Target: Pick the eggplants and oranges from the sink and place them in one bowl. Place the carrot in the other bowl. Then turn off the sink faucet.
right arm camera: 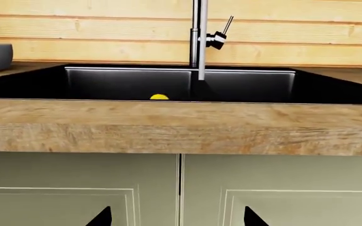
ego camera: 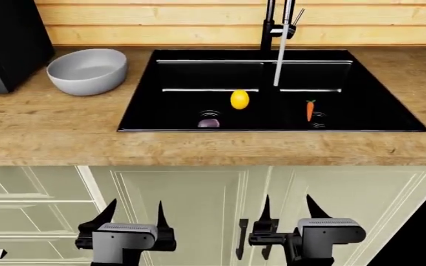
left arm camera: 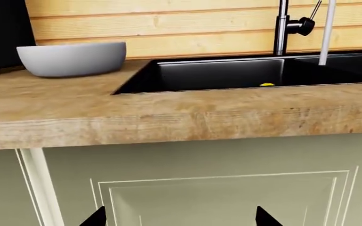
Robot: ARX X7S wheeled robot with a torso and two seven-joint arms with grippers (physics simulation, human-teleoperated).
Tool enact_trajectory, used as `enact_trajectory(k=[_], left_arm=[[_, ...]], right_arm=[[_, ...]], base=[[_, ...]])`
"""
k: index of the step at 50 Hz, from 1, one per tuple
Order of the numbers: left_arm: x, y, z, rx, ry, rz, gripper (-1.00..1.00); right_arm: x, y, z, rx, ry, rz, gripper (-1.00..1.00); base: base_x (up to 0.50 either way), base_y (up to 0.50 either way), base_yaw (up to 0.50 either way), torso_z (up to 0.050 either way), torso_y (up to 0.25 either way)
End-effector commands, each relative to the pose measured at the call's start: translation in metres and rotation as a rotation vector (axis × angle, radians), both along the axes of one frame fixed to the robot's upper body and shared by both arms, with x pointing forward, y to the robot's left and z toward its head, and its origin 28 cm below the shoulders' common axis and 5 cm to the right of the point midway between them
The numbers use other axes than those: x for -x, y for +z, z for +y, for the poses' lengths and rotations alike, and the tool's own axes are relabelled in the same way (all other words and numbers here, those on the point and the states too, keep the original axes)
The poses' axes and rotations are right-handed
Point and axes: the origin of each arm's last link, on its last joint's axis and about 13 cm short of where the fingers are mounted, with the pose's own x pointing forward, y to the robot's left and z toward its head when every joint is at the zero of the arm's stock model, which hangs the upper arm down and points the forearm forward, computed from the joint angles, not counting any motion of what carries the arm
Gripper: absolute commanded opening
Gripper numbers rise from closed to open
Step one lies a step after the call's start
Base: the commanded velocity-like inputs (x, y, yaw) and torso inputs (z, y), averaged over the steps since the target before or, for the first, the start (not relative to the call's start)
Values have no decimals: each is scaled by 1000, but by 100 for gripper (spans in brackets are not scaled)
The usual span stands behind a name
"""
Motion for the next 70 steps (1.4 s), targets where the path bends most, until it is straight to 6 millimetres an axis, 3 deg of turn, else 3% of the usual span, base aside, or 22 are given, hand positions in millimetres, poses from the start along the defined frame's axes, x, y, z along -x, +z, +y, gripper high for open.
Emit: enact_trajectory(k=[1, 18, 34, 39, 44, 49, 52, 55, 59, 64, 70], left_arm=[[1, 0, 1, 2, 0, -3, 100], [3, -1, 3, -2, -8, -13, 100], [1, 1, 0, 26, -1, 1, 100], [3, 11, 3, 48, 7, -4, 100], [-5, 53, 2, 35, -45, 7, 100], [-8, 78, -3, 15, -99, -1, 100], [-16, 114, 0, -2, -117, -71, 100], [-29, 147, -4, -52, -244, -23, 100], [-47, 187, -1, -46, -249, 11, 100], [-59, 200, 3, -45, -233, 55, 100], [-69, 197, 3, -19, -206, 107, 100]], right_arm=[[0, 0, 0, 3, -4, 4, 100], [0, -1, 0, 4, 0, 8, 100], [-2, -3, 3, -20, 27, 17, 100], [-1, 12, 7, -24, 69, -4, 100], [-12, 53, -3, 6, 27, -14, 100], [-23, 89, -3, -4, 101, 10, 100], [-31, 113, -8, 23, 103, -8, 100], [-42, 140, -14, 24, 142, 7, 100], [-57, 176, -24, 83, 135, 18, 100], [-71, 192, -31, 78, 142, 46, 100], [-77, 185, -37, 55, 127, 58, 100]], base=[[0, 0, 0, 50, 0], [0, 0, 0, 50, 0], [0, 0, 0, 0, 0], [0, 0, 0, 0, 0], [0, 0, 0, 0, 0], [0, 0, 0, 0, 0], [0, 0, 0, 0, 0], [0, 0, 0, 0, 0], [0, 0, 0, 0, 0], [0, 0, 0, 0, 0], [47, 0, 0, 0, 0]])
